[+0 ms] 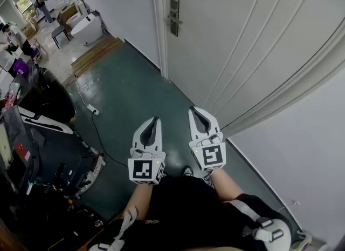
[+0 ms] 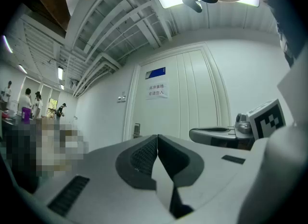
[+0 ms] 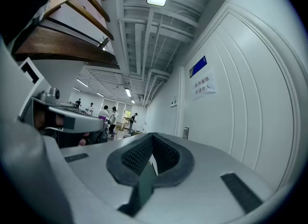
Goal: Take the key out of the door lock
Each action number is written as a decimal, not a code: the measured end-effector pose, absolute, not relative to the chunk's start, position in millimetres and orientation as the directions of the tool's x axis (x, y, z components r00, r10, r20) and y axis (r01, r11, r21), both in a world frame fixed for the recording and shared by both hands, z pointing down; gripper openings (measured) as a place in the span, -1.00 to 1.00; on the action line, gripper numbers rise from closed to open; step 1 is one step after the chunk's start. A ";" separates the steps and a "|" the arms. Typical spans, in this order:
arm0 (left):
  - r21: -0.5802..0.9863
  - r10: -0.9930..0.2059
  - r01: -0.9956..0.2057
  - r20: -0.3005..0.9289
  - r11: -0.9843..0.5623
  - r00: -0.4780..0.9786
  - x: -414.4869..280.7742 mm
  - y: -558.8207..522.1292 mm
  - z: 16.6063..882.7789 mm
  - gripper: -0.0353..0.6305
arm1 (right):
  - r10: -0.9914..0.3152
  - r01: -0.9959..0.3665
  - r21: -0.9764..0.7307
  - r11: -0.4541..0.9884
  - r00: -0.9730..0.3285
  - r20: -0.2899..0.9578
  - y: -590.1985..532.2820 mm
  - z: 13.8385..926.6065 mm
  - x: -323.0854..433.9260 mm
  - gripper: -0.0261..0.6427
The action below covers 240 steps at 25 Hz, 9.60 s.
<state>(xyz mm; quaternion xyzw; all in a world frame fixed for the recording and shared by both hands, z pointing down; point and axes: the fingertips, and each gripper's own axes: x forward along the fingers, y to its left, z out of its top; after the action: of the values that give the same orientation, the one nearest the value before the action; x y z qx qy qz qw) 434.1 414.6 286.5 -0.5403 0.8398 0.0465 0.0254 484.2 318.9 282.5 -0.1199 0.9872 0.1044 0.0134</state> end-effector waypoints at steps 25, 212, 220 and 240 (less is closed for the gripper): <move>0.104 -0.955 -0.950 0.070 0.293 -0.287 402.6 436.1 350.4 -0.64 | -0.238 -0.230 0.163 0.960 -0.971 0.032 356.2 325.5 446.6 -0.89; 0.942 -0.977 -0.332 0.027 -0.047 0.212 -87.7 -165.1 502.4 -0.73 | -0.582 -0.571 0.117 0.813 -0.785 0.211 -136.5 389.6 15.9 -0.89; 0.934 -0.974 -0.351 0.011 -0.071 0.227 -86.6 -164.9 500.2 -0.74 | -0.577 -0.564 0.123 0.817 -0.789 0.212 -133.0 387.8 20.6 -0.89; 0.981 -0.987 -0.192 0.002 -0.030 0.164 -88.5 -160.3 501.1 -0.78 | -0.570 -0.551 0.146 0.821 -0.796 0.204 -121.9 379.9 23.8 -0.89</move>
<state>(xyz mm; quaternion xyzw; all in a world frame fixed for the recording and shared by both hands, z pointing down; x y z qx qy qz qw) -88.5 -160.3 501.1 -0.5892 0.5003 0.4098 -0.4844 23.8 -121.9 379.9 -0.2962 0.9467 0.0394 -0.1201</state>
